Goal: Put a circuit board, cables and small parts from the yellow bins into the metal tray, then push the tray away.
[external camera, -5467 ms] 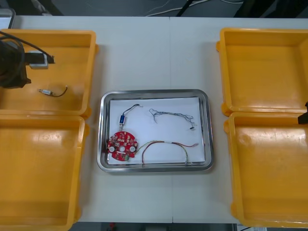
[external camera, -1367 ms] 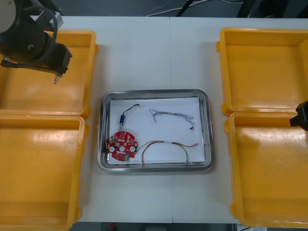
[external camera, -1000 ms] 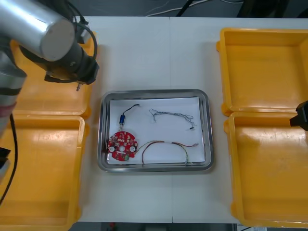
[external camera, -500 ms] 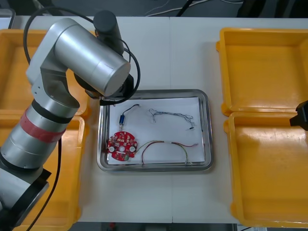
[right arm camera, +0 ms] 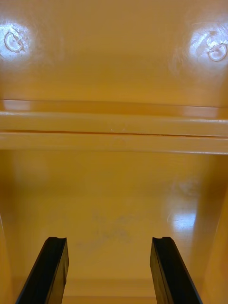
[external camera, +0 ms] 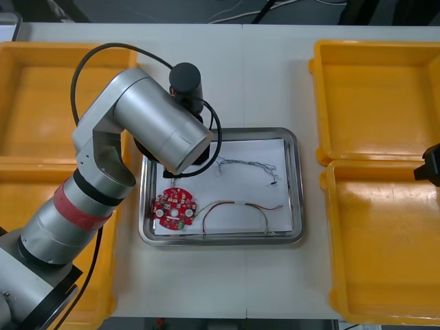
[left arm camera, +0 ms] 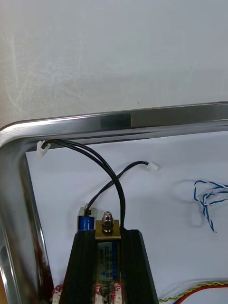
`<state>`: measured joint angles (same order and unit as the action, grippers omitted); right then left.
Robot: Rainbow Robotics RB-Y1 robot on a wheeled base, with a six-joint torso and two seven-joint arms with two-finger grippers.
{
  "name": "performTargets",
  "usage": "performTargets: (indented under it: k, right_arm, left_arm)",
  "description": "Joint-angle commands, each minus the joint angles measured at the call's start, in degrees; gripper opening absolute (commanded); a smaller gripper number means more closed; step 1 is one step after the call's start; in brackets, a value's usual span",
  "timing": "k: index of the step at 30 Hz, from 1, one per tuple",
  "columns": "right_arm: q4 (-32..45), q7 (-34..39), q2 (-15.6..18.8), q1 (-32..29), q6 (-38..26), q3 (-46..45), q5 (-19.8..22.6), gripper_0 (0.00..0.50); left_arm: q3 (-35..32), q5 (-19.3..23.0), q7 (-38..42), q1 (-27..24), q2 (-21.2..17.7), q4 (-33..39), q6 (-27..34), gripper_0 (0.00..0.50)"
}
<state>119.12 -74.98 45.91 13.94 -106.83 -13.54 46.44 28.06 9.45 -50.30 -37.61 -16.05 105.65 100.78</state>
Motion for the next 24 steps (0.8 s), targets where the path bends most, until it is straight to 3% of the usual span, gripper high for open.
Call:
performTargets:
  k: [1,24]
  right_arm:
    - [0.3,-0.9,-0.6,1.4,0.4,-1.6,-0.4,0.5]
    - [0.3,-0.9,-0.6,1.4,0.4,-1.6,-0.4,0.5]
  left_arm:
    - [1.8,0.7,2.7,0.3,1.5,2.0,-1.1,0.0]
    - [6.3,2.8,7.8,1.2,-0.9,1.3,-4.0,0.0]
